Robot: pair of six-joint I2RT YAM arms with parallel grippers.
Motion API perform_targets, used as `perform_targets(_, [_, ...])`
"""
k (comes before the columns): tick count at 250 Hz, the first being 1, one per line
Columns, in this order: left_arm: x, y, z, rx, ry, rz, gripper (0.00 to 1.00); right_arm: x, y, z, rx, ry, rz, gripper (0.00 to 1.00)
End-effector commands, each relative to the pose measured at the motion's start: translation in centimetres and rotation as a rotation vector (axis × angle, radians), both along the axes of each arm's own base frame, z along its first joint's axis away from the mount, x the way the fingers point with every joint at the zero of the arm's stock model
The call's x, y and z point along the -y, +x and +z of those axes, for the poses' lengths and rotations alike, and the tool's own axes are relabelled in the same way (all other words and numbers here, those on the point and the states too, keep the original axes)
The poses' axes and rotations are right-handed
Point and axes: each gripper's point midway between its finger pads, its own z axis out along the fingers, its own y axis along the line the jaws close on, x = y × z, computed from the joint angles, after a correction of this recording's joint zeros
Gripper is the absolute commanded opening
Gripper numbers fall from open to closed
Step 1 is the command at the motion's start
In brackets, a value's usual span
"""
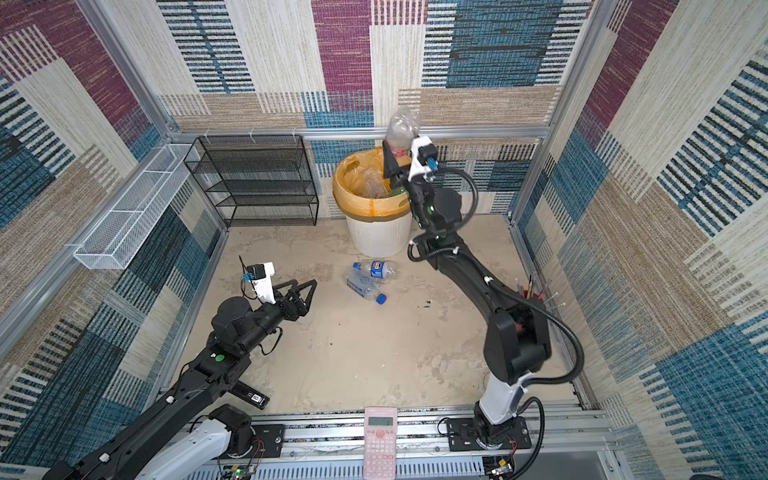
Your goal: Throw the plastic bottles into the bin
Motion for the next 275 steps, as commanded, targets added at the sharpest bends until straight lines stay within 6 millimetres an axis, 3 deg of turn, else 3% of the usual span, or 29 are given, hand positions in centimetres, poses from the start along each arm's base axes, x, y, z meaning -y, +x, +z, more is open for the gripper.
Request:
perform_targets(1, [-0.1,-0.4,1.3,0.036,0.01,-0.006,0.81,0.2,0.9,2.1,-0.129,0.016,-0.005,0.88])
perform_targets(35, [-0.4,-0.8,1.5,0.046,0.024,-0.001,0.82,1.2,0.1,8.1,-0.088,0.012,-0.049,0.93])
perform_targets(57, [-0.4,-0.8,1.7,0.052,0.026,-0.007,0.82,1.6,-1.8,11.0,-0.039,0.008,-0.038,0.91])
perform_targets(76, [-0.4,-0.9,2.0,0.062,0.025,-0.007,0.82,1.9,-3.4,11.6,-0.042,0.001,-0.026,0.88])
perform_targets(100, [-0.5,-0.8,1.8,0.061,0.032,0.0,0.82,2.6,-5.2,9.4,-0.084,0.005,-0.019,0.86])
perform_targets(118, [-0.5,-0.8,1.3,0.048,0.038,0.002,0.82,3.5,-6.4,6.4,-0.139,0.006,-0.028,0.85])
perform_targets(141, [-0.4,-0.8,0.2,0.02,0.046,-0.006,0.82,4.8,-6.9,0.2,-0.268,0.007,-0.069,0.84])
perform_targets(198, [-0.5,-0.6,-1.3,-0.029,0.053,0.001,0.79,6.6,-8.3,-20.1,-0.685,0.021,-0.102,0.82])
perform_targets(220, [-0.3,-0.5,-1.9,-0.055,0.053,0.002,0.78,7.1,-9.6,-26.7,-0.83,0.043,-0.105,0.82])
perform_targets(246, [-0.1,-0.2,-2.6,-0.097,0.041,-0.002,0.77,7.3,-11.5,-32.2,-0.957,0.075,-0.077,0.83])
perform_targets(275, [0.5,0.3,-3.6,-0.169,0.014,-0.014,0.76,7.5,-13.2,-36.3,-1.05,0.082,-0.056,0.83])
